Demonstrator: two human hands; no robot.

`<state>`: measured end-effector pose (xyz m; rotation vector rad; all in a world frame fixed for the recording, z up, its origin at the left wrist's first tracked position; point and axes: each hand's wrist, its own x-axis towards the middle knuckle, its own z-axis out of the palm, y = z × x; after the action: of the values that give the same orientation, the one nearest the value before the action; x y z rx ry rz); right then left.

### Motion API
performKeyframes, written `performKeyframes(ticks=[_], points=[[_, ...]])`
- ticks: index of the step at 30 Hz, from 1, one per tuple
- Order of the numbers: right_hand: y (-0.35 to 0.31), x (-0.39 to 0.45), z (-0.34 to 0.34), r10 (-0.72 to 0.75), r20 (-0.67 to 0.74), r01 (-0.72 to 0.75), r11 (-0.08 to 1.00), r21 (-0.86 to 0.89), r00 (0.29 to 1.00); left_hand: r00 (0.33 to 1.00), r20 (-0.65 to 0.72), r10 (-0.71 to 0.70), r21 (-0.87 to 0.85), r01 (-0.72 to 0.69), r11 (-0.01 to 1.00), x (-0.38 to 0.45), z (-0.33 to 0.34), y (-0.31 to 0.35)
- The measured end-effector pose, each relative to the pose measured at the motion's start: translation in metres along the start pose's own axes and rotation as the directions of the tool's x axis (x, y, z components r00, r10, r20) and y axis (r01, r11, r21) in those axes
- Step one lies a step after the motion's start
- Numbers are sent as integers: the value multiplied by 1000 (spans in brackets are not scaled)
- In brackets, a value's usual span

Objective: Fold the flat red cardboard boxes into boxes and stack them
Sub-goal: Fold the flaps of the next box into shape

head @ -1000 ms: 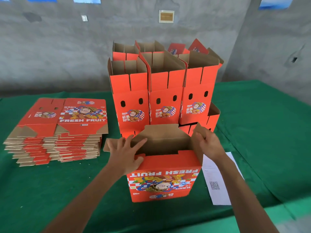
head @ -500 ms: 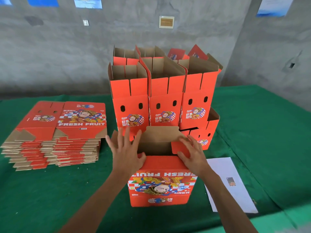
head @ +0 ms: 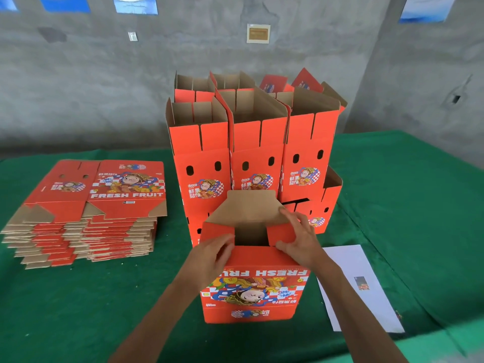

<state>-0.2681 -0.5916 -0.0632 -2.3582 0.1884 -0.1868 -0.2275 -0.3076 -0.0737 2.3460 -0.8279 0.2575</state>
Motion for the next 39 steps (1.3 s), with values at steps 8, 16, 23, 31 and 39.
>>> performKeyframes(ticks=[8,16,23,31,39], points=[[3,-7,4,-152,-57,146,984,-105,987,969,-162,-185,-113,168,979,11,10,-4],[-7,-7,4,27,20,-23,987,-158,999,882,212,-422,121,405,906,28,4,1],[-17,6,10,130,10,-116,915,-387,992,773,132,-621,368,544,754,50,12,12],[-11,-2,15,410,-83,-418,884,-208,908,742,149,-653,280,602,748,42,8,-1],[43,-18,-26,626,523,-807,533,255,578,760,160,-630,-28,641,767,34,-1,-5]])
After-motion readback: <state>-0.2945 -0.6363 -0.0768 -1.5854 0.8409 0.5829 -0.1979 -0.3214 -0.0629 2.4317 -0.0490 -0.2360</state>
